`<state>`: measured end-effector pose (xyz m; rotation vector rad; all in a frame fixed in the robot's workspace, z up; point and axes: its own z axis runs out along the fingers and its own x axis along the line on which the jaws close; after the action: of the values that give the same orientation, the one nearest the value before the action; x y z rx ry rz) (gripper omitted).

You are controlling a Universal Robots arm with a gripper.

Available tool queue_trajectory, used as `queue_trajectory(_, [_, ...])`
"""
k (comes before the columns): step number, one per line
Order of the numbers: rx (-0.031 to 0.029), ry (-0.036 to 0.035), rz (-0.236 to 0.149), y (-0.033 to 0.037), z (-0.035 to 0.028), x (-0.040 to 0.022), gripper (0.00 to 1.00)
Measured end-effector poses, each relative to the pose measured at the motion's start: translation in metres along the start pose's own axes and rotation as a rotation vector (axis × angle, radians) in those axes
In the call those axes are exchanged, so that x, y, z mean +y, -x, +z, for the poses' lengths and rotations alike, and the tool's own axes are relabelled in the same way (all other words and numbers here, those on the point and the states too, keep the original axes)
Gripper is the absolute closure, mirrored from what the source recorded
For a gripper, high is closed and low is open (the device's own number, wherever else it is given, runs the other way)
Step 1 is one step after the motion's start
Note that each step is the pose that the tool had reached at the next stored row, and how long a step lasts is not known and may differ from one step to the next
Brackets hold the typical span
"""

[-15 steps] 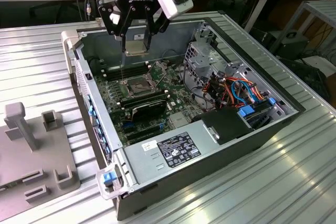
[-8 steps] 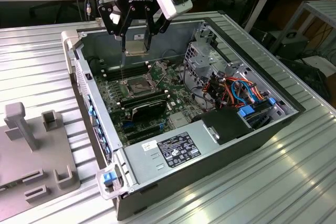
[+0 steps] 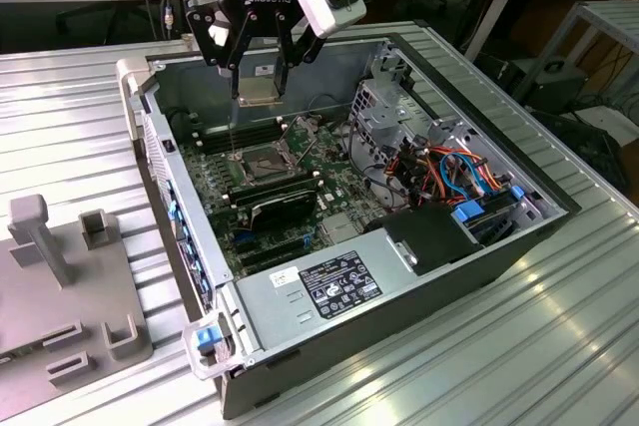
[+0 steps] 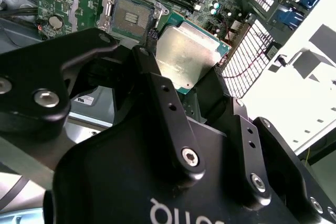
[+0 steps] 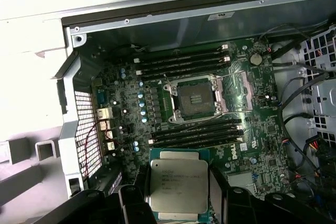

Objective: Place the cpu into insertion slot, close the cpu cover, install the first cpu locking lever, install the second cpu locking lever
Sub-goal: 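Place the cpu into insertion slot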

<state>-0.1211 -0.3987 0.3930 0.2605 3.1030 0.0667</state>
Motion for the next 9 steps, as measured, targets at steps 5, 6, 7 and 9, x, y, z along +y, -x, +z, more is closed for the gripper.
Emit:
queue_trajectory(5, [-0.0007, -0.0003, 0.015, 0.0005, 0.0001, 0.0001, 0.45])
queue_trajectory(6, [-0.001, -0.0008, 0.021, 0.0016, 0.0002, 0.0006, 0.45])
queue_trajectory(7, [-0.0012, -0.0018, 0.024, 0.0029, 0.0002, 0.0011, 0.45])
queue_trajectory(9, [-0.0017, -0.0034, 0.028, 0.0075, 0.0007, 0.0045, 0.45])
